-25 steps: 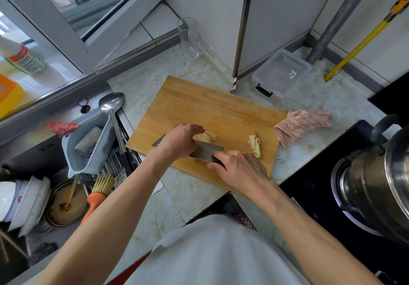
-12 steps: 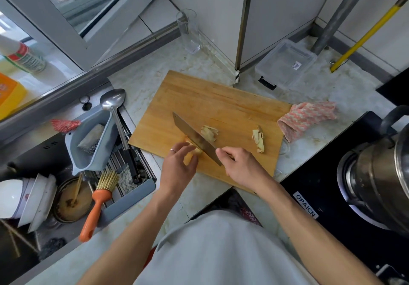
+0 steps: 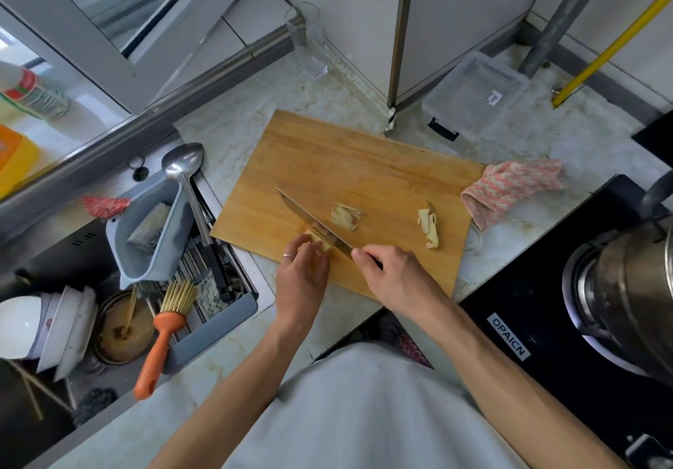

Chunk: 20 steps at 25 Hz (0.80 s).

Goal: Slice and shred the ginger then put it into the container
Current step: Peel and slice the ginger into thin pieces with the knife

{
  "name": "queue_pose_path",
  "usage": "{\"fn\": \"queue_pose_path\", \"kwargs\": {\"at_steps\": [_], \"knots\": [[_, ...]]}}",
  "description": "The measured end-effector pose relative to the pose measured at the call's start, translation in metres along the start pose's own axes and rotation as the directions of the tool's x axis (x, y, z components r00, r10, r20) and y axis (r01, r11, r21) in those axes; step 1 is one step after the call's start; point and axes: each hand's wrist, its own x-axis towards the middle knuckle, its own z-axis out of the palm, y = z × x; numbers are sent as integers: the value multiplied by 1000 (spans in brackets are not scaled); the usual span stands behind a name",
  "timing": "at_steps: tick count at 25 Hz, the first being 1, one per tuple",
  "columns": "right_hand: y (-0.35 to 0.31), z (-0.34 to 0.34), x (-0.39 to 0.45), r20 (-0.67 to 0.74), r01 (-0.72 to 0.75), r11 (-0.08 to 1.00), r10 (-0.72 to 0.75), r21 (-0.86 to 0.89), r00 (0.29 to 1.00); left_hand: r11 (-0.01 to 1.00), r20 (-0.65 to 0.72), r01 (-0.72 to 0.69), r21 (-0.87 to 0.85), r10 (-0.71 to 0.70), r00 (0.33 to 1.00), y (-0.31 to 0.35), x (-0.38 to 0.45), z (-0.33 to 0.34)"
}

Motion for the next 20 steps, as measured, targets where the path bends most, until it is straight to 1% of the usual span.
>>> {"fn": "queue_pose_path", "kwargs": {"at_steps": [4, 6, 10, 12, 15, 20], "knots": [[-9, 1, -13, 1, 25, 997, -25, -78, 1000, 998, 10, 3, 56, -3, 1000, -2, 0, 3], [-12, 3, -16, -3, 28, 992, -29, -122, 1000, 995, 21, -18, 96, 16, 1000, -3, 0, 3], [-15, 1, -12, -7, 9, 988, -10, -154, 1000, 986, 26, -49, 157, 45, 999, -2, 1, 2], [-17, 2, -11, -9, 6, 985, -8, -173, 1000, 987, 36, -49, 150, 44, 998, -2, 0, 2], [-19, 6, -12, -16, -6, 985, 4, -171, 1000, 986, 40, -60, 159, 54, 998, -4, 0, 2], [-21, 9, -11, -24, -20, 988, 17, -154, 1000, 975, 5, -111, 190, 113, 994, -2, 1, 3]]}}
